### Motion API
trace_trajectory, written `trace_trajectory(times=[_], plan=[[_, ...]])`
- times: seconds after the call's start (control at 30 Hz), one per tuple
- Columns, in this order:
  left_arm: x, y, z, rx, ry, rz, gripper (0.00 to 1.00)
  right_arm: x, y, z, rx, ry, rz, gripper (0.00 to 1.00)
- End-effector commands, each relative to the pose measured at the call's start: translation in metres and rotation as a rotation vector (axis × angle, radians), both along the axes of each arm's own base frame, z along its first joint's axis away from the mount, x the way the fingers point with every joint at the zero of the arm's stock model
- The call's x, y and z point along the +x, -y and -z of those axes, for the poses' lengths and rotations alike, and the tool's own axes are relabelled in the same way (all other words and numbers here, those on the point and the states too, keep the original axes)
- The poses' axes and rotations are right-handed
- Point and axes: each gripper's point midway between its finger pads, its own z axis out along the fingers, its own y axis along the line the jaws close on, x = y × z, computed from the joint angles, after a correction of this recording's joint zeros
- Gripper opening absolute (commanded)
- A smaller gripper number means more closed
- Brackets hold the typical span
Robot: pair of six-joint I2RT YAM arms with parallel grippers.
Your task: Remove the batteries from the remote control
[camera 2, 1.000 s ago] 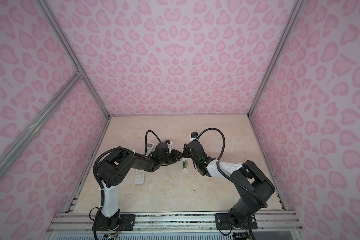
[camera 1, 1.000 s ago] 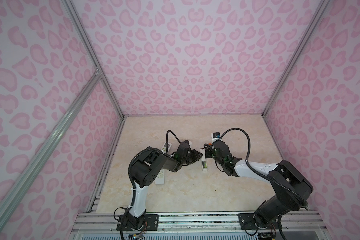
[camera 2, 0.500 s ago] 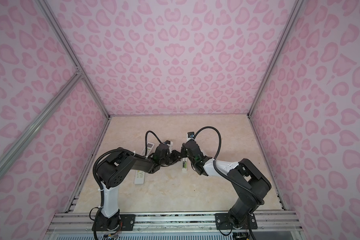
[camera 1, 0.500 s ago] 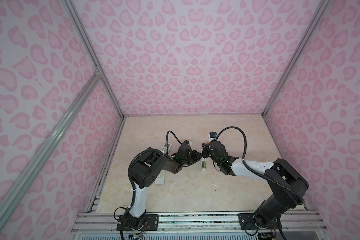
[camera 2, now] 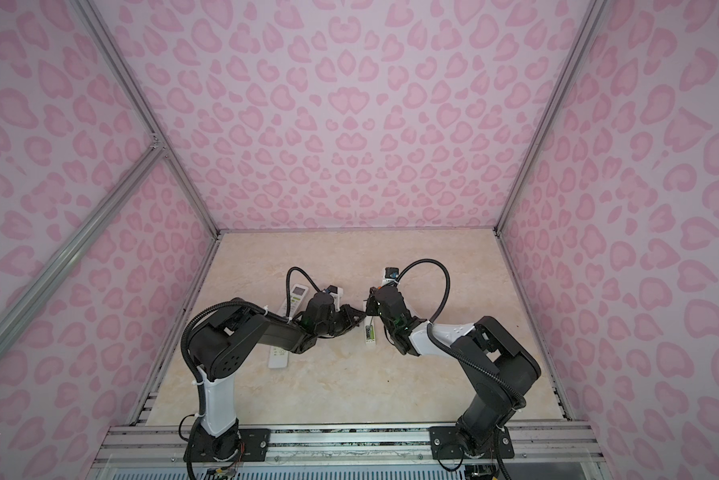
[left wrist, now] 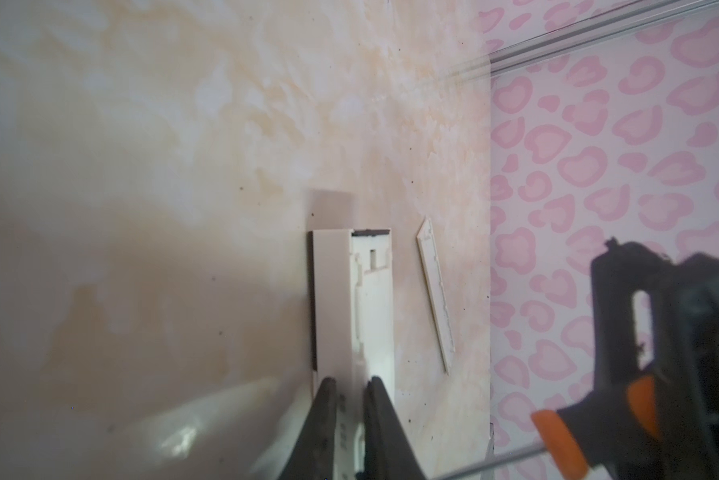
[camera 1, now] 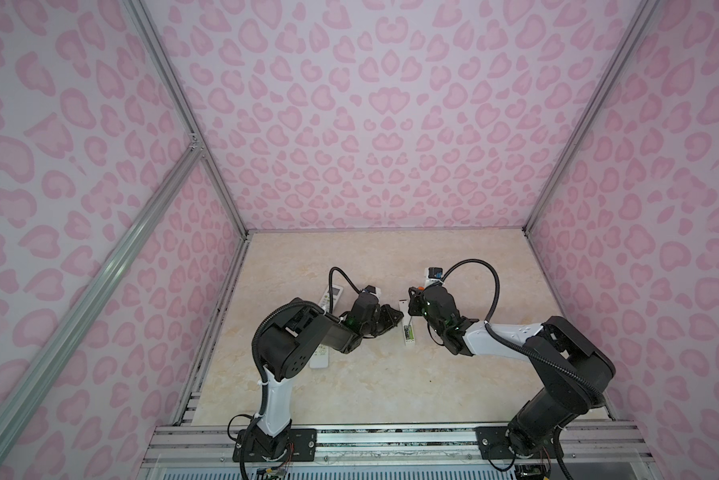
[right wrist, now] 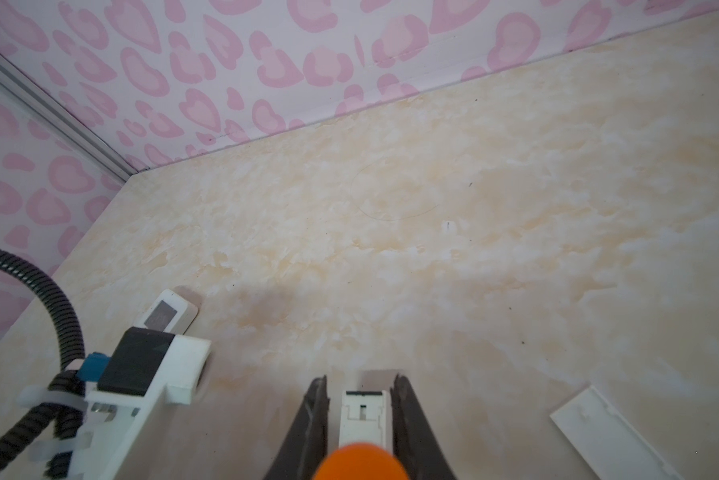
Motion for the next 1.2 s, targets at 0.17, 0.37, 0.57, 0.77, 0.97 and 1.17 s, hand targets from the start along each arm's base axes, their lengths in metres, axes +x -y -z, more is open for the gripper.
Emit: trace_trajectory(times=[0.17,0.37,0.57,0.77,0.97,1.17], plan=[[-0.016,-0.017,0.024,0.087,-0.098,-0.019,0.16,0.001,0.008,0.004,0.11,-0.016,0.05,0.0],[-0.017,-0.017,0.024,0.088,-0.096,-0.022,0.15,0.001,0.013,0.008,0.13,-0.028,0.068,0.0],[-0.016,-0.019,0.023,0.09,-0.095,-0.027,0.15,0.001,0.016,0.011,0.14,-0.034,0.077,0.0],[-0.015,-0.019,0.023,0.094,-0.09,-0.031,0.15,-0.001,0.02,0.008,0.145,-0.026,0.084,0.0],[-0.014,-0.02,0.022,0.098,-0.086,-0.034,0.14,-0.002,0.022,0.006,0.15,-0.019,0.087,0.0],[-0.014,-0.02,0.022,0.1,-0.083,-0.034,0.14,-0.003,0.023,0.004,0.141,-0.017,0.088,0.0]])
